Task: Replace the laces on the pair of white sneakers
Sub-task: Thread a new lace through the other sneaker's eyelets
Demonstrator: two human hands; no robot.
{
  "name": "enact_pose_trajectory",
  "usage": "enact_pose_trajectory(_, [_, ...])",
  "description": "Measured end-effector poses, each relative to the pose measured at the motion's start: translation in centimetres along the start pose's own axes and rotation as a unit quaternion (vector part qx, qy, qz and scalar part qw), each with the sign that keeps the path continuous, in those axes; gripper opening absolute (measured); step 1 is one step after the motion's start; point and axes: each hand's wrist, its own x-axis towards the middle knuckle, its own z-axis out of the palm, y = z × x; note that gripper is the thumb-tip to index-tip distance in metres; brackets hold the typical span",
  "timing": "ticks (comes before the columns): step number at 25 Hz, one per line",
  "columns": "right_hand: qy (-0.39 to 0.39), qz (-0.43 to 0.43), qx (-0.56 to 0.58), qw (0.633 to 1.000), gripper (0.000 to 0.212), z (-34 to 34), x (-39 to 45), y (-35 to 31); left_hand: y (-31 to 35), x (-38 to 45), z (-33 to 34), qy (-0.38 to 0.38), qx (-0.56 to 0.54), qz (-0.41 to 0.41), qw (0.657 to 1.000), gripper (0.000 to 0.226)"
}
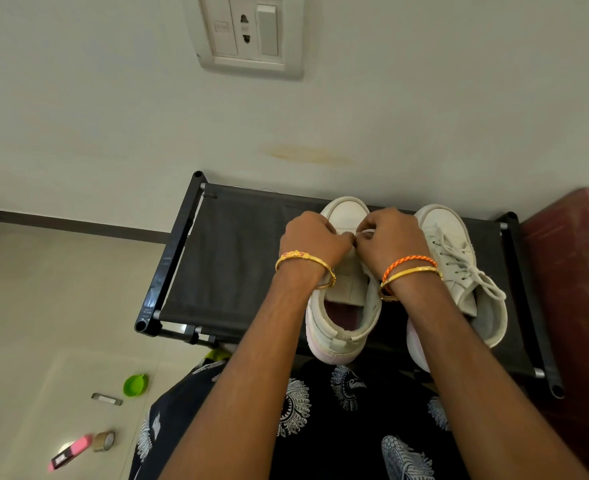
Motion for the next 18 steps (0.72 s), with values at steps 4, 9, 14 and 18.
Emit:
enact_pose_trajectory(4, [0.046,0.014,0.033,0.998,0.018,0.5,-0.1,0.4,0.0,0.2,-0.3,-0.009,0.010,0.004,1.000,0.026])
enact_pose_trajectory(9, [0.040,0.036,0.216,0.975,0.009,1.3,0.3,0.5,-0.6,0.6,-1.8,-0.040,-0.024,-0.022,0.999,0.023])
enact_pose_trajectory(14, [0.031,-0.008,0.215,0.976,0.015,1.5,0.2,0.2,-1.5,1.0,-2.7,-0.086,-0.109,-0.064,0.988,0.019])
enact_pose_trajectory(18, [0.018,-0.026,0.148,0.989,0.015,1.7,0.0,0.0,-1.5,1.0,-2.6,-0.101,-0.129,-0.075,0.984,0.019])
